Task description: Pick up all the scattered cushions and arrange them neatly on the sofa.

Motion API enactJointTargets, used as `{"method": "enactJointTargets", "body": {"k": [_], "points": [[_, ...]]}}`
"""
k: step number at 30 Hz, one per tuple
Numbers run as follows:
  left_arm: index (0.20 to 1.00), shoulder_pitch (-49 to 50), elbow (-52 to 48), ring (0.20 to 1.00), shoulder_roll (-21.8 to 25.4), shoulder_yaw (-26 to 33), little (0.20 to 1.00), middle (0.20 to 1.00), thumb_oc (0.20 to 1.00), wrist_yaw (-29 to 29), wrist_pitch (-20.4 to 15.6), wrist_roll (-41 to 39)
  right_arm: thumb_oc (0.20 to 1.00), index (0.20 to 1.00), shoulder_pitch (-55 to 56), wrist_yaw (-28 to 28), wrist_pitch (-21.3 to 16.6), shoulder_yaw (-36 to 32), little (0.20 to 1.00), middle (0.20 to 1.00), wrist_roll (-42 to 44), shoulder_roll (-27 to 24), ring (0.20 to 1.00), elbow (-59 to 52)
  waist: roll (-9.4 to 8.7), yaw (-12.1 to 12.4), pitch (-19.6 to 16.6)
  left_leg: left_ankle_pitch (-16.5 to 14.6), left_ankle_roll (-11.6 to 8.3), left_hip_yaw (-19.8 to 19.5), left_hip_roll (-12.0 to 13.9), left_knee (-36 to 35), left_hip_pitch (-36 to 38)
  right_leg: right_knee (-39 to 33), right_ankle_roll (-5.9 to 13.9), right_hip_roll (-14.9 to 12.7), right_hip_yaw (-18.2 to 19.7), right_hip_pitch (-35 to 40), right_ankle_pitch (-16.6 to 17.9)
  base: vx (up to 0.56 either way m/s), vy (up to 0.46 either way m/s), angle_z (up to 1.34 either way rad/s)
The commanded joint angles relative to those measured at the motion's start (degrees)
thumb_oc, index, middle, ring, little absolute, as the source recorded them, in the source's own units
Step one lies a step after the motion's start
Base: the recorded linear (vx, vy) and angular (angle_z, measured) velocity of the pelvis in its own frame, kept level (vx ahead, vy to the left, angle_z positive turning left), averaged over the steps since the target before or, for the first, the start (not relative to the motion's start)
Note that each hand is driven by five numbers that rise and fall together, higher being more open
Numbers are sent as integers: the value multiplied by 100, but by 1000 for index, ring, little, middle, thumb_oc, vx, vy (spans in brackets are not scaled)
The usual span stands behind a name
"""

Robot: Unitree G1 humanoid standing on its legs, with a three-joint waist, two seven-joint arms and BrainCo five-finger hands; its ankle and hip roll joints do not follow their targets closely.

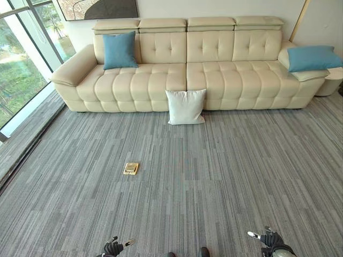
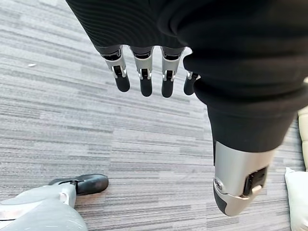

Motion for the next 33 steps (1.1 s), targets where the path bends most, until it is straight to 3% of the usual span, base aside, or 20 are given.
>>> {"method": "enactJointTargets", "body": {"k": [1,33], "points": [[1000,-333,165,1000,65,7,1000,1000,1000,42,-161,52,1000,1000,-329,-26,-111,98,1000,1000,133,-32,1000,18,-62,-5,164,-573,-358,-189,248,1,264,12,619,-386,53,375,-894,0,0,0],[1000,-472,94,1000,-13,-225,1000,1000,1000,-95,-164,30,1000,1000,-287,111,-50,279,1000,1000,156,118,1000,114,-116,-10,230,-659,-276,-174,165,1,200,12,666,-422,75,291,-889,2,10,0]]}}
